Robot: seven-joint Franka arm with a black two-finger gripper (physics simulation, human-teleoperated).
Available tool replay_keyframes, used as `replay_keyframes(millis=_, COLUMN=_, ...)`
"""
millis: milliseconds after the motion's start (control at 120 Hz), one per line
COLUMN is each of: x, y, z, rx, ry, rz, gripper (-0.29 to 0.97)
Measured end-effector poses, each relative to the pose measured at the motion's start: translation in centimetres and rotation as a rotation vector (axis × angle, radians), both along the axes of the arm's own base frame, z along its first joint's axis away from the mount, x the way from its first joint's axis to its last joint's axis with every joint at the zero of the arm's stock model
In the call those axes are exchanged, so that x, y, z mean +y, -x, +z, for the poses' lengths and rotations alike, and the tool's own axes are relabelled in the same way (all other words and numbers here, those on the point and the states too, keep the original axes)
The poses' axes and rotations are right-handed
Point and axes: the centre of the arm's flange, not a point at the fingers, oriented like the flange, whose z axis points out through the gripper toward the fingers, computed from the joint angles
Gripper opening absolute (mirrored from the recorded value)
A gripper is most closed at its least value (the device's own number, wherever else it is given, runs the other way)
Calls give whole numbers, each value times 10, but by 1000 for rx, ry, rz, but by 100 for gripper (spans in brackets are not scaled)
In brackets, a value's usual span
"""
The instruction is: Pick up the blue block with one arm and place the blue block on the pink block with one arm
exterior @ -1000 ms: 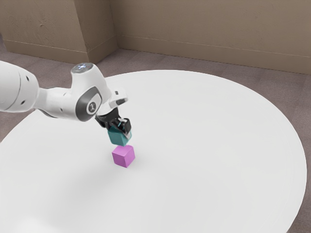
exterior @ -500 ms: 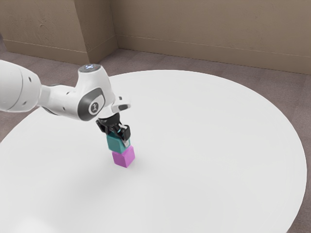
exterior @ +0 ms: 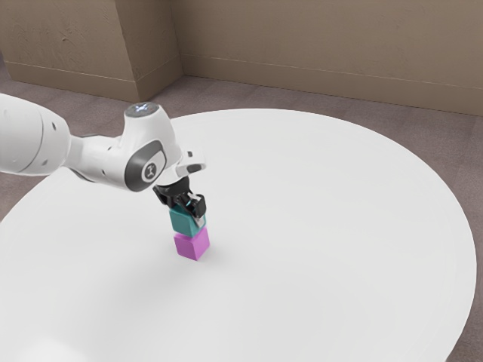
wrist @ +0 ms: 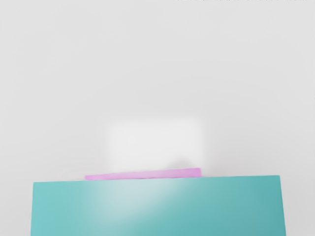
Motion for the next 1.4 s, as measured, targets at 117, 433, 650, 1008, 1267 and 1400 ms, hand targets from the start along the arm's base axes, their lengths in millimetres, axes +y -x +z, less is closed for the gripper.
replay_keyframes(millis=117, x=0, y=1, z=0, rx=-3, ry=-3, rz=-4, gripper=36)
replay_keyframes(millis=433, x=0, y=1, z=1, rx=-9, ry=-9, rz=-21, gripper=36)
replay_keyframes(millis=650, x=-1, y=3, z=-1, rx=3, ry=-6, rz=0, gripper=36)
replay_keyframes(millis=1008, x=-1, y=10, z=-1, rx=15, ry=-6, rz=24, gripper=36)
replay_keyframes(millis=1267, x=2, y=7, z=0, rx=6, ry=-7, rz=37, gripper=36)
replay_keyframes(millis=1400, x=1, y=3, z=0, rx=3, ry=-6, rz=40, gripper=36)
